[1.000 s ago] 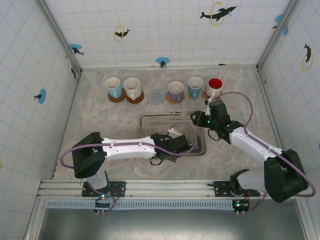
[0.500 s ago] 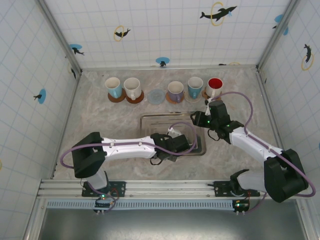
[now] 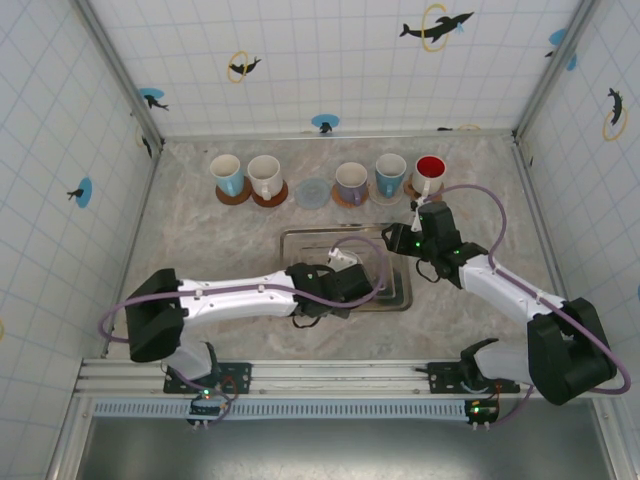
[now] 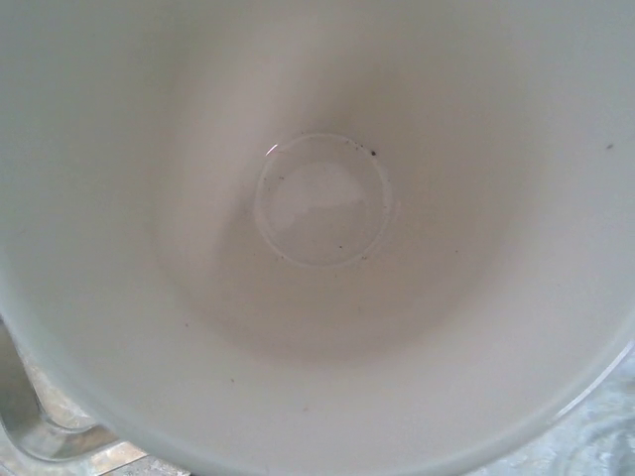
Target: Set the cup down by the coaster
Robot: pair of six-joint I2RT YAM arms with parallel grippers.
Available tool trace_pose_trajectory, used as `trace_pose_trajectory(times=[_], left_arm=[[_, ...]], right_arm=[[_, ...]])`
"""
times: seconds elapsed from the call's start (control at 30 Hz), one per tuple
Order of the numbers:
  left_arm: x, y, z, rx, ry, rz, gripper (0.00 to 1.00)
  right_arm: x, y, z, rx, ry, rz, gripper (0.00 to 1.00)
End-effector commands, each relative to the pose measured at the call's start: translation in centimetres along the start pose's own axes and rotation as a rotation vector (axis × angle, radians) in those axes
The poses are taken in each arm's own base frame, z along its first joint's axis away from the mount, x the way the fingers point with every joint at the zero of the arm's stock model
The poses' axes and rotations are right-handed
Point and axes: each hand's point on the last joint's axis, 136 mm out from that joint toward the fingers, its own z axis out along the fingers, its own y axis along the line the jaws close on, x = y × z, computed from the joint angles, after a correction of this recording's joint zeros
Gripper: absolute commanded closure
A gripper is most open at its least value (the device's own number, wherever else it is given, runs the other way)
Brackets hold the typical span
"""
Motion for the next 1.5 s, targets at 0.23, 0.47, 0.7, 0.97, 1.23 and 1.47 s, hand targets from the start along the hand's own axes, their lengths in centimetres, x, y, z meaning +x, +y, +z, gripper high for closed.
trace_pose_trajectory(times=[0.23,0.47,0.7,0.97,1.23,1.47], left_arm=[[-3.4,1.8,-2.0,0.008,-0.119,-0.064,1.00],[-5.6,4.7,-1.8,-0.006,-0.140,-0.096,1.00],[-9.4,7.3,-1.5,-0.008,-0.186,-0.113,1.00],[-13.5,9.8,-0.6,-0.001,-0.215,-0.134,1.00],[-17.9,11.1,0.7,0.013,-0.226,-0.127,1.00],[-20.4,12.8,2.5,-0.027,-0.192,-0.116,1.00]], right_arm=[[-0.2,0.8,-0.3,-0.049,-0.013,0.004,0.40],[0.0,1.0,-0.3,-0.063,0.002,0.001,0.40],[0.6,1.8,-0.1,-0.112,0.044,0.000,0.40],[0.9,2.3,-0.8,-0.144,0.062,-0.002,0.40],[1.2,2.4,-1.6,-0.163,0.075,-0.002,0.40],[1.0,2.5,-2.5,-0.164,0.085,-0.016,0.40]])
